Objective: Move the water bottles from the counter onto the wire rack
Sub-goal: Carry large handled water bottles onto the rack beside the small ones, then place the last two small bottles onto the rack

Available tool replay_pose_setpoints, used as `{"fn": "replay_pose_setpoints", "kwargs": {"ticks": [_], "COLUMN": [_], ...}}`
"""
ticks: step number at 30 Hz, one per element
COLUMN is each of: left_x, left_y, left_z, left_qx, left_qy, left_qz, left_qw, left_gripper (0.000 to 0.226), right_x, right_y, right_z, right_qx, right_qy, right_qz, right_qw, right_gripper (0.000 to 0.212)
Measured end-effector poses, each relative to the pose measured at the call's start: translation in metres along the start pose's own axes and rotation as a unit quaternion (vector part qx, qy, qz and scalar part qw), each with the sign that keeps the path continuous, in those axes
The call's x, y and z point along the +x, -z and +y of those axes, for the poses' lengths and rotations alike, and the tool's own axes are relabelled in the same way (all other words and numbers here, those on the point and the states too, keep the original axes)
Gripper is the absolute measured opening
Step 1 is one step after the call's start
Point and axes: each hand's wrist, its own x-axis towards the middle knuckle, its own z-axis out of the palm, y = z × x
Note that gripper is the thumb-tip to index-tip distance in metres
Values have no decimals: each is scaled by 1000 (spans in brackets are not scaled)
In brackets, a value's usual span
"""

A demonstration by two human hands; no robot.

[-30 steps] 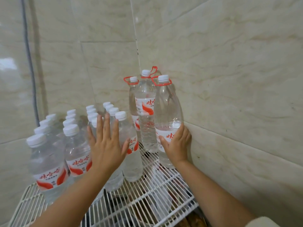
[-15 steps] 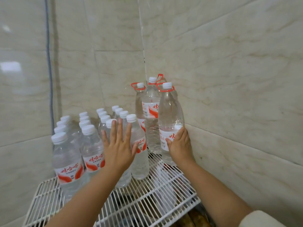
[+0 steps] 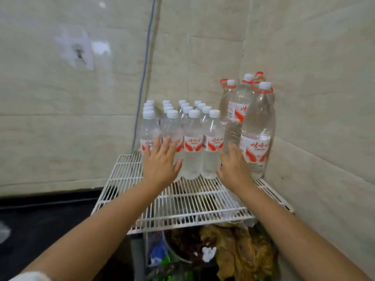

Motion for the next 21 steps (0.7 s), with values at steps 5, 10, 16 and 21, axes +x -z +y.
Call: {"fn": "replay_pose_setpoints", "kwargs": {"ticks": [5, 10, 16, 21], "left_x": [-78, -177, -290, -353], "left_y": [8, 30, 59, 72], "left_z": [-72, -148, -224, -293], "left_qx": [19, 61, 88, 98], "left_qy": [151, 297, 439, 501], "left_qz": [-39, -90, -118, -124], "left_qw": [988, 949, 886, 851], "left_gripper": [59, 53, 52, 52], "right_x": [-13, -41, -85, -111], "right_y": [-27, -40, -54, -85], "right_z": [-84, -205, -335, -426], "right_qx": [52, 118, 203, 196], "right_qy": [133, 246, 325, 341], "right_qz": [17, -27, -115, -173], "right_qw": [990, 962, 916, 903], "right_gripper": [43, 35, 45, 45]}}
